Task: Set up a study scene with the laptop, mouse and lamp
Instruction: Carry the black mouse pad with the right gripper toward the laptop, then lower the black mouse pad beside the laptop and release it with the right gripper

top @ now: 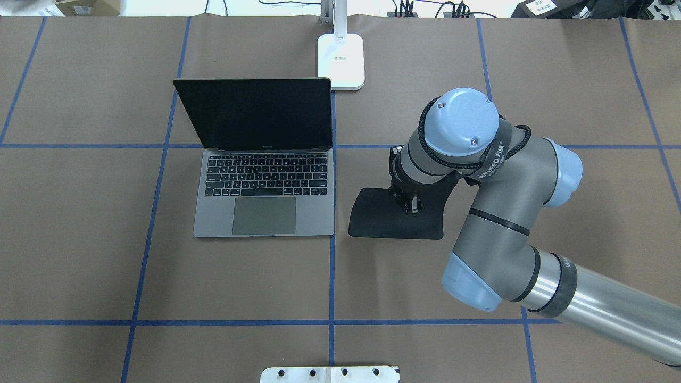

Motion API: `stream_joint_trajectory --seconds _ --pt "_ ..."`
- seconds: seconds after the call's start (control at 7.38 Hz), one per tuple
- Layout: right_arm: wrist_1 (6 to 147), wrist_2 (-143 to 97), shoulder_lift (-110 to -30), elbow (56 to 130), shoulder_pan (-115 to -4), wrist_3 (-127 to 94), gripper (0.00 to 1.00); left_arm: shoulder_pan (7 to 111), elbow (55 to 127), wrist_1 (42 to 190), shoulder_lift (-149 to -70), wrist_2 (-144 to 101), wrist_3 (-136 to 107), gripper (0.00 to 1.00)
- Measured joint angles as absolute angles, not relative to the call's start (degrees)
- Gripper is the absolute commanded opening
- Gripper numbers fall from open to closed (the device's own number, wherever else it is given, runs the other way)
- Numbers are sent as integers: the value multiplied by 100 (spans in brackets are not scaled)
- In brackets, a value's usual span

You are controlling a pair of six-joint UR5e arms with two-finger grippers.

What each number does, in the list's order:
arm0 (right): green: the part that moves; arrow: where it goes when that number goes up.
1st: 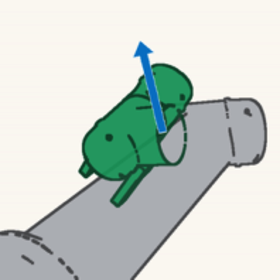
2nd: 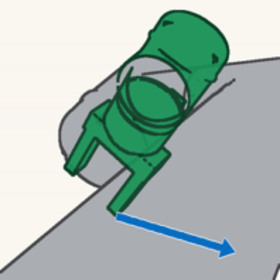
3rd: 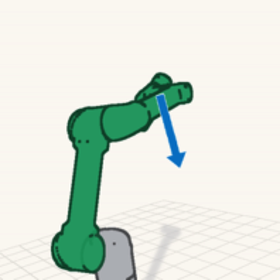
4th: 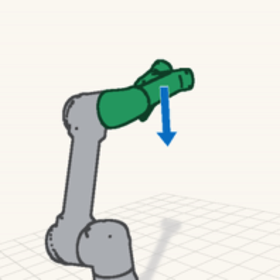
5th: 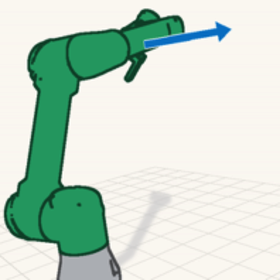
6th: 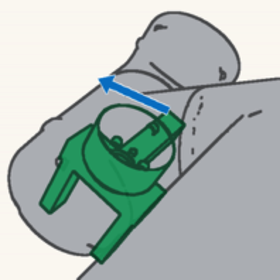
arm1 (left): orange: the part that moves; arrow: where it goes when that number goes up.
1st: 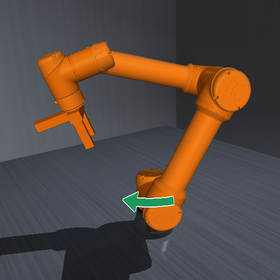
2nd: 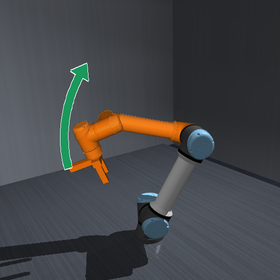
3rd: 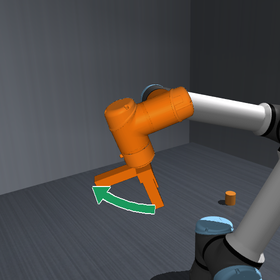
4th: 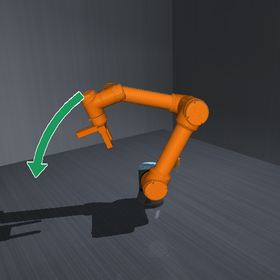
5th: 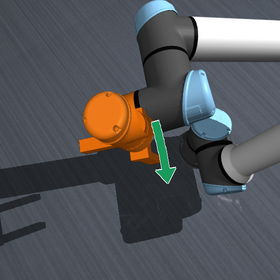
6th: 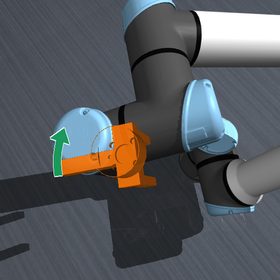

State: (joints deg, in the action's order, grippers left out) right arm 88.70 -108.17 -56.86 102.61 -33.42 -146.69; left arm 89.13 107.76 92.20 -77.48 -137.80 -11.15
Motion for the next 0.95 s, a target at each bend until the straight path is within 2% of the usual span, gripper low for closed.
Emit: stream_joint_trajectory --seconds 0.41,0.95 --pt "8156 -10623 -5218 9137 -3506 -14695 0 8912 10775 9220 -7745 -13779 -1116 100" --pt "7921 -10542 -4697 8278 -3626 -14695 0 8912 10776 9220 -7735 -13781 -1116 100"
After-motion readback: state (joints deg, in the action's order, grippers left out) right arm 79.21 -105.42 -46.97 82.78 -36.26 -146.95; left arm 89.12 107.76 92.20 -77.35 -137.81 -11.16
